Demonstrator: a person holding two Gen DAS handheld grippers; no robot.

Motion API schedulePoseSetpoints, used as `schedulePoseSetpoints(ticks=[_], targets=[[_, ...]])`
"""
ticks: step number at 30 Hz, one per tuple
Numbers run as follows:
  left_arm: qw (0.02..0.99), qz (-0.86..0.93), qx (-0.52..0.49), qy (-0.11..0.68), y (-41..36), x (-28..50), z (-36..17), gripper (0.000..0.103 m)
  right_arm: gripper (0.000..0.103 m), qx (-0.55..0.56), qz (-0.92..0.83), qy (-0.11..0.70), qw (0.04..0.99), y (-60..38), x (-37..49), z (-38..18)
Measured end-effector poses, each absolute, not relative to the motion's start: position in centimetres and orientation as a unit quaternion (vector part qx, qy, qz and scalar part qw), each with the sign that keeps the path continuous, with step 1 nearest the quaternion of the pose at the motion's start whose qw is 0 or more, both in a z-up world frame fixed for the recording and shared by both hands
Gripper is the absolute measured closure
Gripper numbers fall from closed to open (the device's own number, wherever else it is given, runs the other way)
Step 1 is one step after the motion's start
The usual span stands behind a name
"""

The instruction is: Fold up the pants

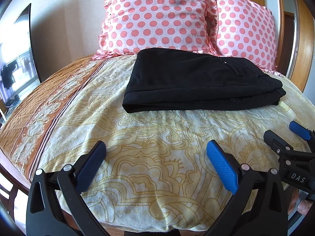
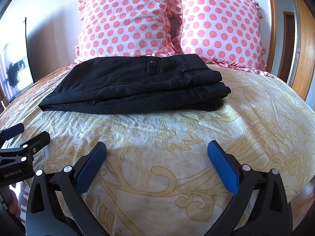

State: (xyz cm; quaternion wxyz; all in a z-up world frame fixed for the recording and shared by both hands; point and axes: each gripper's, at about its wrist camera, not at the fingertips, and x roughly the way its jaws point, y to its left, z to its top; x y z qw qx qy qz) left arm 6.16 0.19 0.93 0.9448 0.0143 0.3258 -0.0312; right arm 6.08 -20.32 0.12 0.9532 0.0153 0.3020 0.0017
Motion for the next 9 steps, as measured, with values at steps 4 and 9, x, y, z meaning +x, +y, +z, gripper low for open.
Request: schedulePoseSetpoints(ticks=[4,9], targets=[[0.945,-0.033,0.015,0.325,0.17,6.03,0.91,0.002,0.001,0.015,0.001,0.302,0.953,-20.31,6.09,0.12],[0.945,-0.033,0.015,0.325,0.2,6.04,0.96,0.002,0.001,0.015,0.001,0.301,0.953,-20.29,6.1,0.08]])
